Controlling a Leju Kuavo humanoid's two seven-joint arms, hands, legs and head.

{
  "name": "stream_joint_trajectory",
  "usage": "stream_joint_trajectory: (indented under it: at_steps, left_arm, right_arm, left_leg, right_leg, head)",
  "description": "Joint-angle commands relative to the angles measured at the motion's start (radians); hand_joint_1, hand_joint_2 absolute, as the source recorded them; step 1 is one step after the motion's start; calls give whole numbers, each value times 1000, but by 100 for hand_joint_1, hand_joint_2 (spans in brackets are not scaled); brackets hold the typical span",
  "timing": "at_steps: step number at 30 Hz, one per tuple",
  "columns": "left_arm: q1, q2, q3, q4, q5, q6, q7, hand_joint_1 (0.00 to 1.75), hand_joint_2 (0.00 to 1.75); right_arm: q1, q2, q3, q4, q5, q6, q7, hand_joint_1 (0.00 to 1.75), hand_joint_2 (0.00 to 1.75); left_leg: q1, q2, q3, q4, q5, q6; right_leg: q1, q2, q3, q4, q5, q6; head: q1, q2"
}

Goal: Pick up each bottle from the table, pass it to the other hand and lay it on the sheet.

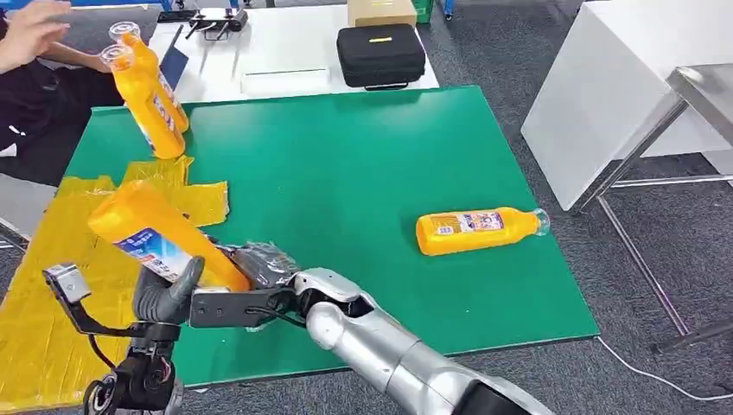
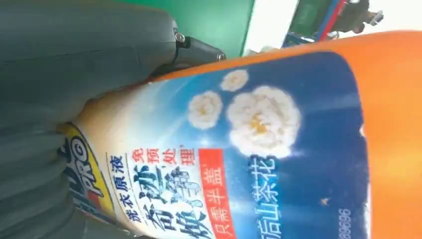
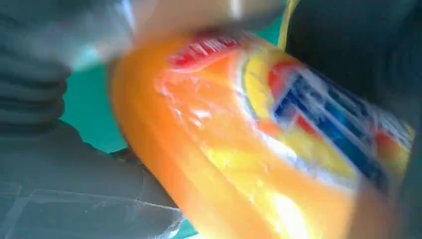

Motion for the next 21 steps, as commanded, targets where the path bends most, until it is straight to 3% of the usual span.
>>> stream_joint_trajectory:
  at_steps: [1, 5, 6, 9, 13, 14, 17, 19, 21]
  left_arm:
    - [-79, -14, 72, -35, -63, 32, -49, 175, 175]
    - [-99, 0, 129, -14, -153, 80, -85, 175, 175]
    - [-105, 4, 142, -16, -334, 197, -142, 175, 175]
    - [-103, 15, 185, -12, -514, 346, -192, 175, 175]
    - [-85, 24, 198, -12, -533, 362, -212, 175, 175]
    - [-85, 21, 197, -11, -533, 363, -213, 175, 175]
    - [-84, 43, 184, 21, -915, 596, -249, 175, 175]
    - [-90, 43, 194, 67, -1285, 750, -197, 175, 175]
    - [-120, -33, 303, 61, -1679, 763, -205, 175, 175]
  right_arm:
    - [83, -158, -134, -179, -7, 35, 28, 0, 0]
    - [122, -254, -222, -340, -42, 79, 27, 0, 0]
    - [138, -261, -248, -363, -37, 62, 25, 0, 0]
    - [201, -314, -316, -487, -65, 60, 1, 0, 0]
    - [227, -326, -337, -532, -68, 77, 0, 0, 0]
    - [228, -321, -336, -529, -67, 78, 1, 0, 0]
    - [256, -343, -350, -583, -60, 72, -10, 0, 0]
    - [272, -355, -367, -624, -79, 77, -28, 0, 0]
    - [262, -366, -386, -668, -128, 100, -38, 0, 0]
  left_leg:
    - [2, -4, 2, 0, 0, -1]
    - [0, -10, 1, 1, 0, 0]
    - [0, -8, 1, 0, 0, 0]
    - [1, -12, 3, 0, -1, -1]
    - [0, -9, 2, 0, -1, 0]
    - [0, -9, 8, 0, -4, -1]
    - [0, -7, 3, 0, -1, 0]
    - [0, -8, 2, 0, -1, 0]
    - [-1, -9, 3, -1, -1, 0]
  right_leg:
    - [2, -6, 5, -2, -1, -1]
    - [1, -11, 7, -1, -2, -1]
    - [0, -8, 5, -1, 0, 0]
    - [1, -12, 9, -1, -1, 0]
    - [0, -8, 6, -1, 0, 1]
    - [1, -9, 13, -1, -3, -1]
    - [0, -6, 7, -1, 0, 1]
    - [0, -7, 6, -1, 0, 1]
    - [0, -8, 7, -1, 0, 1]
  head:
    - [0, 0]
    - [1, 0]
    - [-2, 0]
    - [0, 0]
    - [0, 0]
    - [0, 0]
    - [-1, 0]
    - [0, 0]
    - [0, 0]
